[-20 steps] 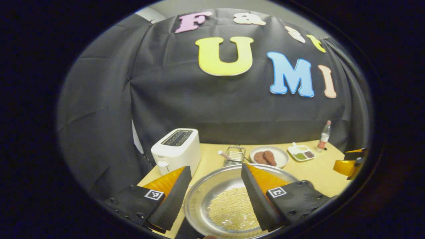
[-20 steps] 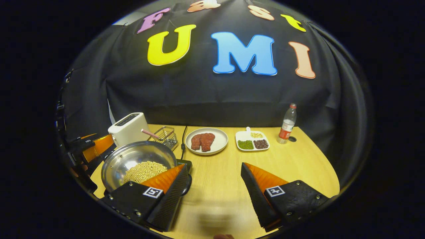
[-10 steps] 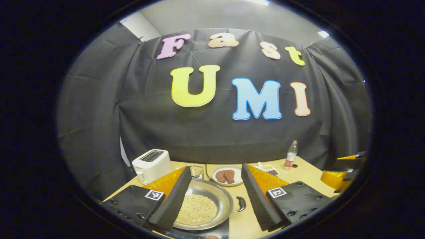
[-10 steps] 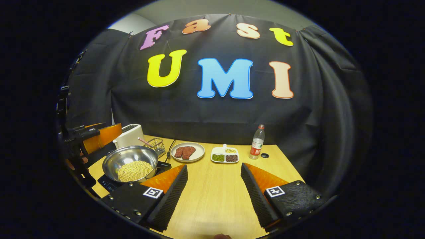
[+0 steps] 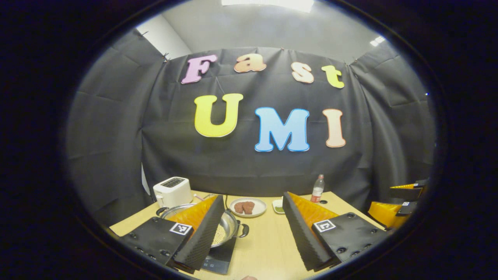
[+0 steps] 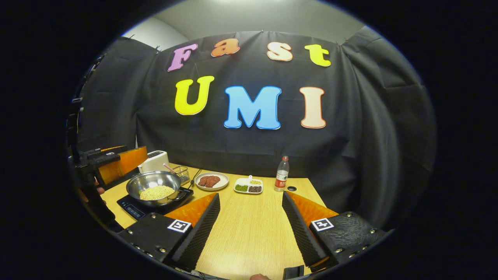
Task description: First push the handle of the pot to place it horizontally, then grasp the pot with both hands and set it on the induction cooktop.
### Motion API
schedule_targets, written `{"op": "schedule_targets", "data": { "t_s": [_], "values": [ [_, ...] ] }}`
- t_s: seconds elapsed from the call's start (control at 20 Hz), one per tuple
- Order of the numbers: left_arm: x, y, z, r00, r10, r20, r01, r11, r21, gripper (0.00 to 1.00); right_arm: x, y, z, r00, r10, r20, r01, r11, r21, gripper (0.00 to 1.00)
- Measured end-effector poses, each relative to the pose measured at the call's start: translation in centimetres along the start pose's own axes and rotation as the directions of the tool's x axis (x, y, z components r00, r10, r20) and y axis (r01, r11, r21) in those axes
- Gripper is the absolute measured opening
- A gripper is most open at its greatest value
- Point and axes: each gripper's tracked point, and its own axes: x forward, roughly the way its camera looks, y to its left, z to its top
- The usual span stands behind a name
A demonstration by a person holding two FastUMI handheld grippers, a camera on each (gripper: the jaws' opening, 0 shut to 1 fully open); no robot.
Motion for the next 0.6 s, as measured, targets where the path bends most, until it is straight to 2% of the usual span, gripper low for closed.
{"op": "schedule_targets", "data": {
  "t_s": [0.2,0.55,0.6],
  "values": [
    [-2.0,0.6,1.9,0.999,-0.012,0.042,0.01,0.999,0.032,0.97,-1.0,1.2,1.3,0.999,-0.004,0.046,0.003,0.999,0.033,0.97],
    [-3.6,3.6,3.0,0.997,-0.014,0.082,0.011,1.0,0.028,0.97,-1.8,2.7,4.4,0.993,-0.056,0.107,0.051,0.998,0.046,0.96],
    [-3.7,4.0,3.1,0.996,-0.012,0.084,0.009,1.0,0.028,1.0,-1.9,2.9,4.6,0.992,-0.06,0.113,0.055,0.997,0.049,0.96]
  ]
}}
